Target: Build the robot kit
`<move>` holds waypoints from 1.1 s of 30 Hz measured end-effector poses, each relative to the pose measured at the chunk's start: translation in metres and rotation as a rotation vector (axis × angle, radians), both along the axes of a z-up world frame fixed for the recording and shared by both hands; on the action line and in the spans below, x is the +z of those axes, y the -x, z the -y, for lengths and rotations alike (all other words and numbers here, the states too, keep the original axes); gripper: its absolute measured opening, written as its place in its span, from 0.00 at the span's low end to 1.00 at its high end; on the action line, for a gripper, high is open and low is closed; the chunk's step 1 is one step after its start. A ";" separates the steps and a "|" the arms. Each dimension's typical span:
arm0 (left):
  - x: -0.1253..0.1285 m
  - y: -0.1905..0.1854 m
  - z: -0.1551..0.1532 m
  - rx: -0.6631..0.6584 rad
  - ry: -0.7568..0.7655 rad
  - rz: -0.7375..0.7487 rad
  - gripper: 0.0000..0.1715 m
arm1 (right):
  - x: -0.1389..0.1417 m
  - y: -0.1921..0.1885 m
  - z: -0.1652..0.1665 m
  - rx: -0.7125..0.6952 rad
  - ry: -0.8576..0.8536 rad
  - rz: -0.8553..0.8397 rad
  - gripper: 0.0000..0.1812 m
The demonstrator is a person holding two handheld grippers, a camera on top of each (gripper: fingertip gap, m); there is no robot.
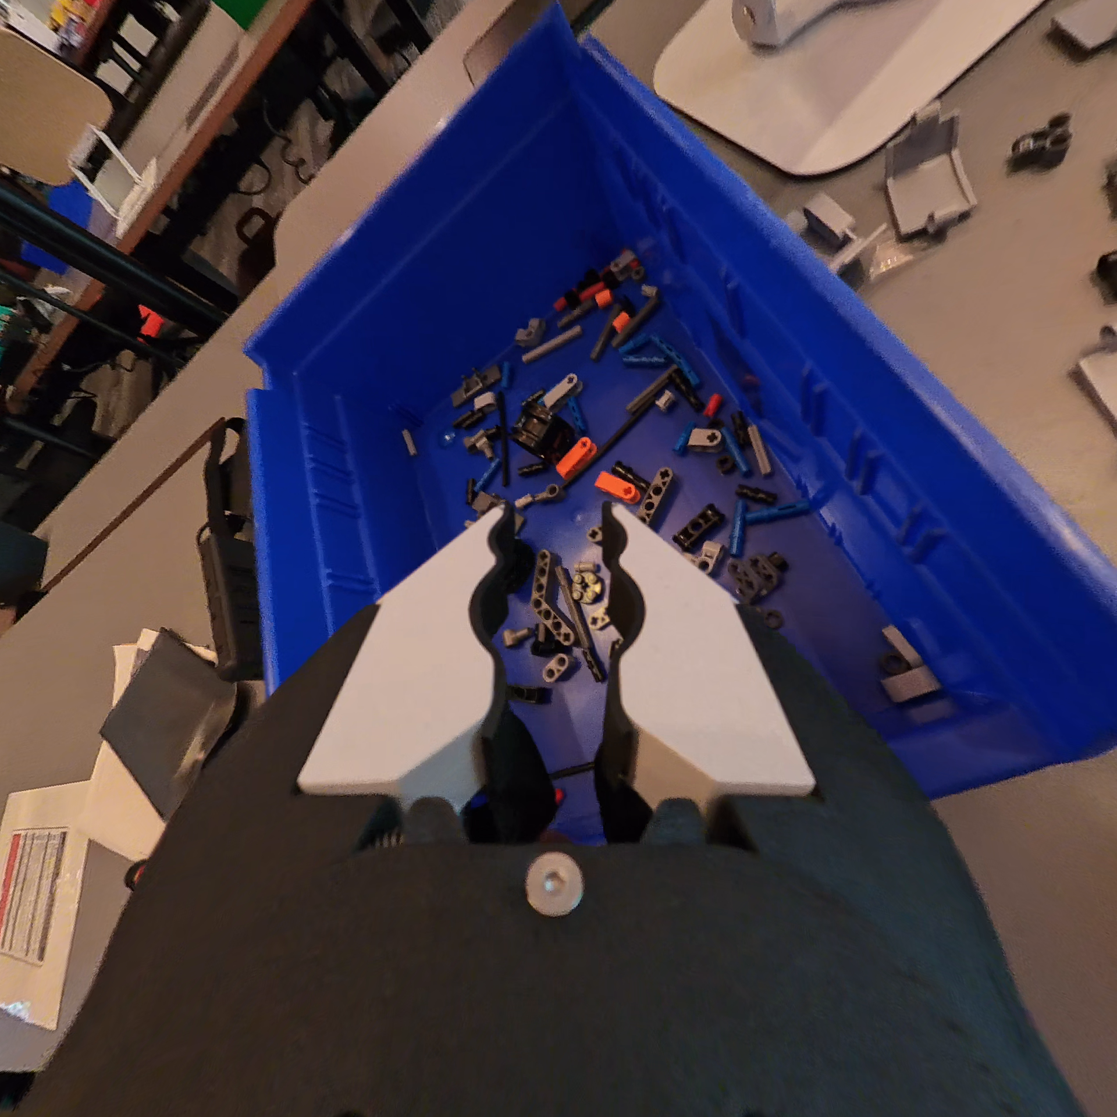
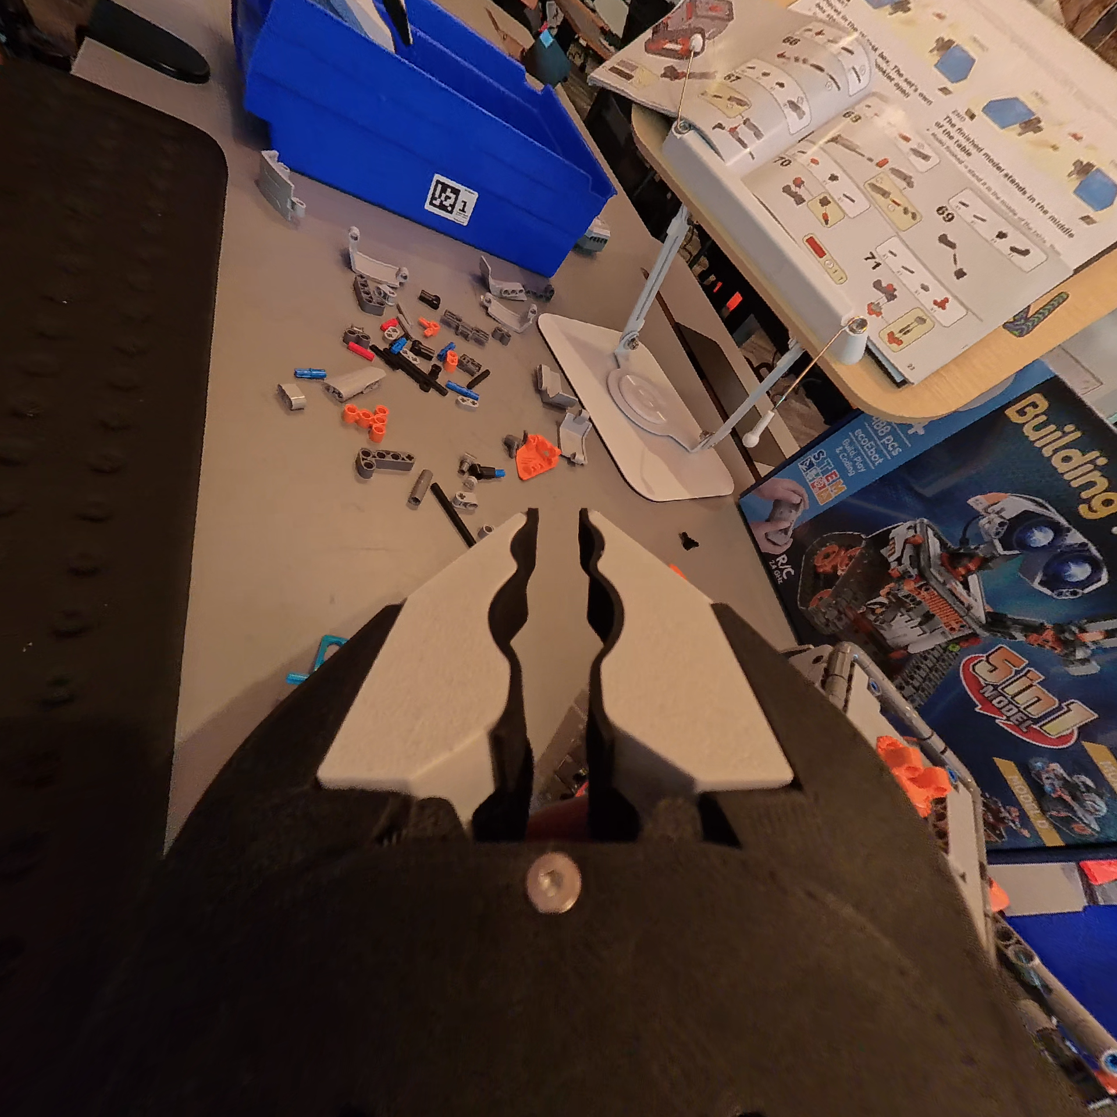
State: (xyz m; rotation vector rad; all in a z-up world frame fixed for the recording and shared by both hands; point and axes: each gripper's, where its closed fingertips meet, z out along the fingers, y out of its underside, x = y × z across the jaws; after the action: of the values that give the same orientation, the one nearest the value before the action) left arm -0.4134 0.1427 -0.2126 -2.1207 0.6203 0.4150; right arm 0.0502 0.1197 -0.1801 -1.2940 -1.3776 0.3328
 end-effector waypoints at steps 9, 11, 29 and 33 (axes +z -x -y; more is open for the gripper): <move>0.051 -0.026 0.000 -0.041 -0.180 -0.046 0.00 | -0.001 0.010 0.009 0.029 -0.027 0.024 0.06; 0.056 -0.037 0.000 -0.065 -0.189 -0.052 0.00 | 0.000 0.009 0.009 0.025 -0.035 0.027 0.06; 0.066 -0.121 -0.005 -0.209 -0.201 -0.009 0.10 | 0.003 0.010 0.019 0.016 -0.072 0.043 0.11; 0.066 -0.150 -0.003 -0.271 -0.196 -0.009 0.11 | 0.002 0.010 0.017 0.009 -0.059 0.037 0.12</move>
State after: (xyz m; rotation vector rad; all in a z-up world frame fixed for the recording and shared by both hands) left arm -0.2637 0.1452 -0.1469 -1.8203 0.8252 0.3194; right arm 0.0401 0.1023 -0.1777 -1.2518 -1.4149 0.2734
